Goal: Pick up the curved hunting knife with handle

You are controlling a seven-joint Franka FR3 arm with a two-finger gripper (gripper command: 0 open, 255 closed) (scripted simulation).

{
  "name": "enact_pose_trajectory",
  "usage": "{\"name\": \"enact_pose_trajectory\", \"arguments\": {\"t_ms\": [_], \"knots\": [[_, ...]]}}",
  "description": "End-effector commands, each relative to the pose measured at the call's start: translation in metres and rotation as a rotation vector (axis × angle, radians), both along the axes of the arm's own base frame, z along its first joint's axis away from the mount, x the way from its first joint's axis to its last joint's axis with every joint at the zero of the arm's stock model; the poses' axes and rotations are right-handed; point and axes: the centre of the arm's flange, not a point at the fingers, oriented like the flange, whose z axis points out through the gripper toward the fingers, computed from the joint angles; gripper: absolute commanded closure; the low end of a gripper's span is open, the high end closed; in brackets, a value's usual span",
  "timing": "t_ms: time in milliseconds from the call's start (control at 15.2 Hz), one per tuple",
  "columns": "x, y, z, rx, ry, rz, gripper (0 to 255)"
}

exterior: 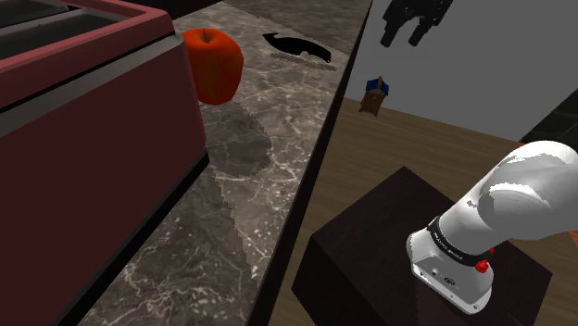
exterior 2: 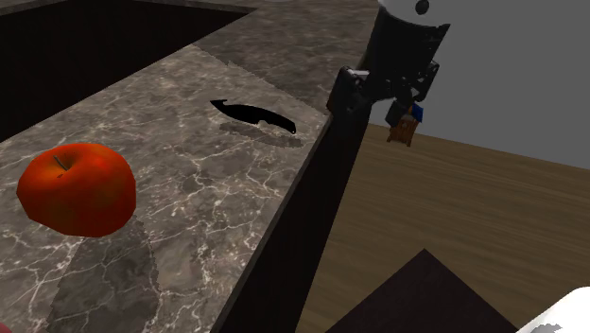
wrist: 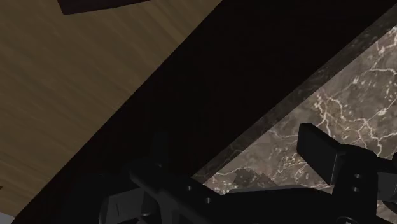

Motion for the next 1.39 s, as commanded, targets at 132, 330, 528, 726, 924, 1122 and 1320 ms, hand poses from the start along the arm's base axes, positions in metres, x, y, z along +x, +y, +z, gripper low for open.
{"name": "enact_pose_trajectory", "arguments": {"t_ms": [132, 330, 528, 726, 924, 1122, 1320], "knots": [[0.03, -0.002, -0.003, -0.013, 0.021, 0.081, 0], [0.074, -0.001, -0.01, -0.033, 0.051, 0.202, 0], [0.118, 0.005, -0.017, -0.053, 0.082, 0.323, 0], [0.161, 0.017, -0.026, -0.073, 0.113, 0.444, 0], [0.201, 0.033, -0.037, -0.093, 0.144, 0.565, 0], [0.239, 0.054, -0.049, -0.113, 0.175, 0.686, 0], [0.256, 0.065, -0.061, -0.122, 0.189, 0.742, 0]]}}
